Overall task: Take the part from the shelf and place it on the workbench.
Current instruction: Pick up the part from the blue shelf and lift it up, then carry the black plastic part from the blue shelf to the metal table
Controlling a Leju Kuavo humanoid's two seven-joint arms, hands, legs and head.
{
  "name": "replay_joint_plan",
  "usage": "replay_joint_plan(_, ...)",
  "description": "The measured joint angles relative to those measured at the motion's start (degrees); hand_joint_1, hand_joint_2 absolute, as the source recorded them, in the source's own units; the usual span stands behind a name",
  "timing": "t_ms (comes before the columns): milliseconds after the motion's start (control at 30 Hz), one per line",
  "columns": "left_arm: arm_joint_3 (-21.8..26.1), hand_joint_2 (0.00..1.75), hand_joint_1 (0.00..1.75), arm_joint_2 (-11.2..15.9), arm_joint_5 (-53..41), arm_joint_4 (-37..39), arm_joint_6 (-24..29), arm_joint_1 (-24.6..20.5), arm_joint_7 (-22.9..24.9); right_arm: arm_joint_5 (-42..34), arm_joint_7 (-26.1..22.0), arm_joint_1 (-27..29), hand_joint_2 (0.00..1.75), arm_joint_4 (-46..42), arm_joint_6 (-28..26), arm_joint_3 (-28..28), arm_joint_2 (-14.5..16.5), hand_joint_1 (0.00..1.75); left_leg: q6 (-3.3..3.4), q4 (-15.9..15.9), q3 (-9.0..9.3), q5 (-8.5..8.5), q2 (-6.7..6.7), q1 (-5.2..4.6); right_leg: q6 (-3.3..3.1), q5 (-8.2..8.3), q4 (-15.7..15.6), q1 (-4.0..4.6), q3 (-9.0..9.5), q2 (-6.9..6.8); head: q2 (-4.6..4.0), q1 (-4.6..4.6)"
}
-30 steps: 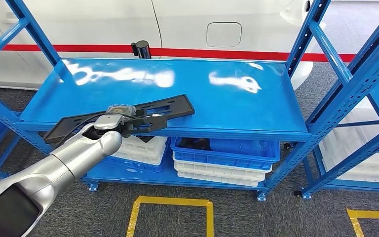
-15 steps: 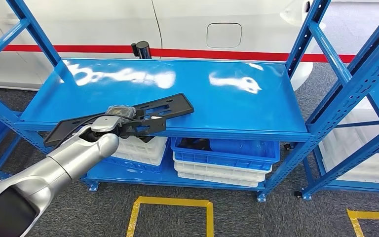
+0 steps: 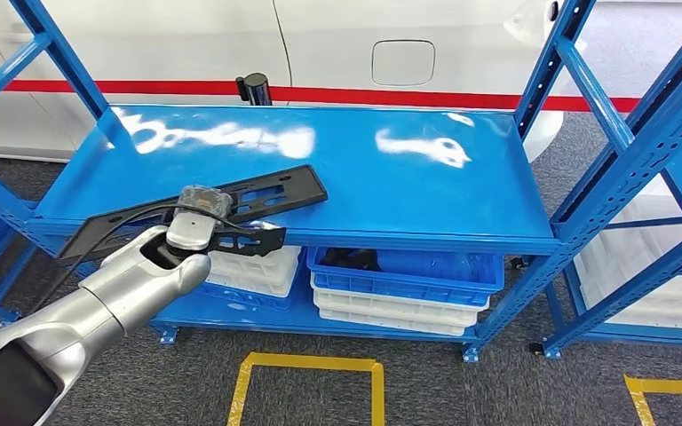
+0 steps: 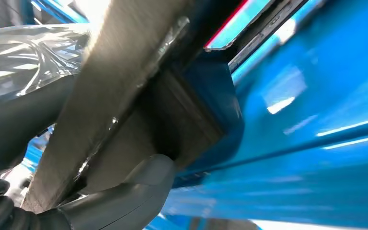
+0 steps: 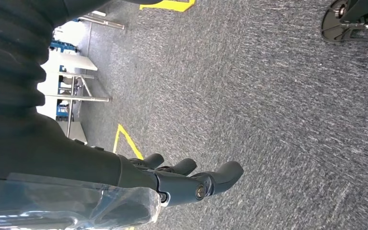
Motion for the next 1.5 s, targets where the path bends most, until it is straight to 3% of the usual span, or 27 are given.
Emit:
replay_joint_plan(200,-0.33,1.75,1.75,0.34,-14.18,-2.24,-2.68,0.19,0.14,-0.51,-0.42,0.0,1.75,0.0,-0.25,0.02,0.01,0.0,-0.01,0.0,-0.17,0.01,-0.02,0.05,0.0,0.0,0.0,0.01,-0.14,-0.03,0.0,0.0)
replay_joint_plan(367,-0.34,1.75,1.75,0.36,-19.99,-4.52,-4.55,0.36,-1.34,-0.82,-0.73,0.0,1.75,0.0,-0.38,0.03,0.09,0.0,-0.01,0.01,-0.23,0.01,-0.02,0.04,0.0,0.0,-0.01,0.0,-0.21,-0.03,0.0,0.0)
replay_joint_plan(700,0.24,1.75,1.75,0.02,-23.86,-5.63,-3.62,0.74,-4.39,-1.02,-1.19,0.0,1.75,0.0,-0.39,0.23,0.21,0.0,-0.01,0.01,-0.23,0.01,-0.01,0.05,0.0,0.0,0.0,0.0,-0.24,-0.02,0.0,0.0)
replay_joint_plan(1167,3.41,1.75,1.75,-0.07,-28.59,-7.38,0.08,-2.62,-2.86,-1.51,-2.44,0.01,1.75,0.0,-1.2,0.84,0.4,0.0,0.05,0.09,-0.3,-0.05,-0.01,-0.15,0.02,0.01,-0.03,-0.12,-0.27,-0.02,0.0,0.0)
replay_joint_plan(1433,4.43,1.75,1.75,-0.08,-30.13,-7.38,3.09,-2.68,-2.82,-1.56,-2.99,-0.01,1.75,0.0,-1.86,1.07,0.69,0.0,0.74,0.35,-0.41,-0.28,0.0,-0.48,0.5,0.01,-0.15,-0.43,-0.23,-0.02,0.0,-0.01)
replay_joint_plan(1500,4.6,1.75,1.75,-0.11,-30.17,-7.41,3.4,-2.64,-2.8,-1.49,-3.09,-0.02,1.75,0.0,-2.01,1.11,0.69,0.0,1.08,-0.41,-0.06,0.21,0.14,0.03,0.84,-0.54,0.27,-0.32,-0.34,-0.05,0.0,0.02)
